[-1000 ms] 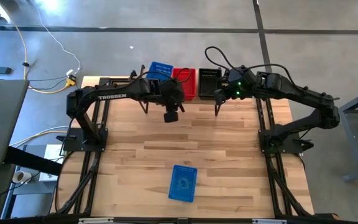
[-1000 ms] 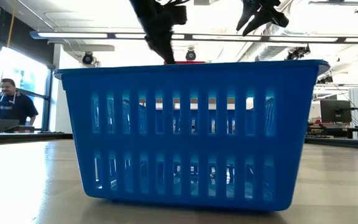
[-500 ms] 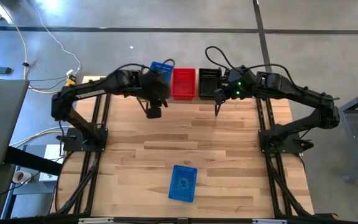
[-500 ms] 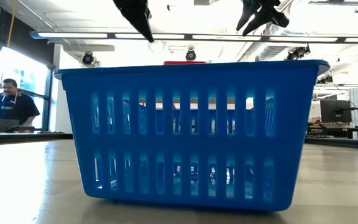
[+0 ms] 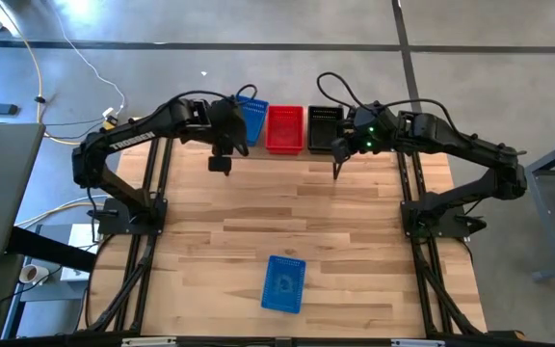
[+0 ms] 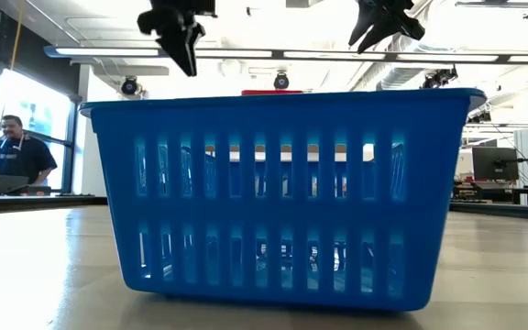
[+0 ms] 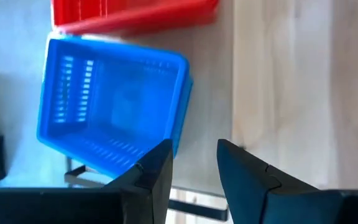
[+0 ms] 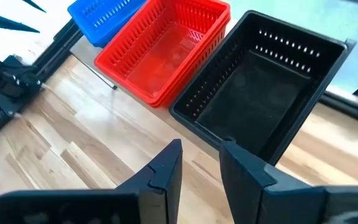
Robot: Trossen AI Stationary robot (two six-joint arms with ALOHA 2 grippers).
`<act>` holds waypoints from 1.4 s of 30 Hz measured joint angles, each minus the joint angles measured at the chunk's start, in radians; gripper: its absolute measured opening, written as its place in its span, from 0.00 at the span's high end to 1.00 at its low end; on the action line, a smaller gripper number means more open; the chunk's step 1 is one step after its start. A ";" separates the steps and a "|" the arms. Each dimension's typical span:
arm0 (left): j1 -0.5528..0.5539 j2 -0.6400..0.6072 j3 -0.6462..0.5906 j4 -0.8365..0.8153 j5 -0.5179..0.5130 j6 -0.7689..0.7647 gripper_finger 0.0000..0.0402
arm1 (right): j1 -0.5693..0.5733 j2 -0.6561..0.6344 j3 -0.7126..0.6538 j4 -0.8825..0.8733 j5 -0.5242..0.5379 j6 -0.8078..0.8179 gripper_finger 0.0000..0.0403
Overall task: Stack baskets on shelf by color
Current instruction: Adjust the blue baskets on the shelf
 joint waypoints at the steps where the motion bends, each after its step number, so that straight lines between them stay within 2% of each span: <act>1: 0.005 0.000 -0.011 0.002 -0.017 0.007 0.71 | -0.004 0.000 0.000 0.000 0.000 -0.016 0.77; 12: 0.020 0.020 -0.094 0.098 -0.126 0.084 0.71 | -0.059 0.000 0.000 0.000 -0.006 -0.089 0.77; 28: 0.082 0.082 -0.095 0.090 -0.114 0.076 0.71 | -0.069 0.000 0.000 0.000 -0.044 -0.124 0.77; 34: 0.083 0.082 -0.095 0.060 -0.065 0.011 0.71 | -0.069 0.000 0.000 0.000 -0.043 -0.124 0.77; 42: 0.051 0.082 -0.095 0.051 -0.062 -0.083 0.71 | -0.069 0.000 0.000 0.000 -0.042 -0.142 0.77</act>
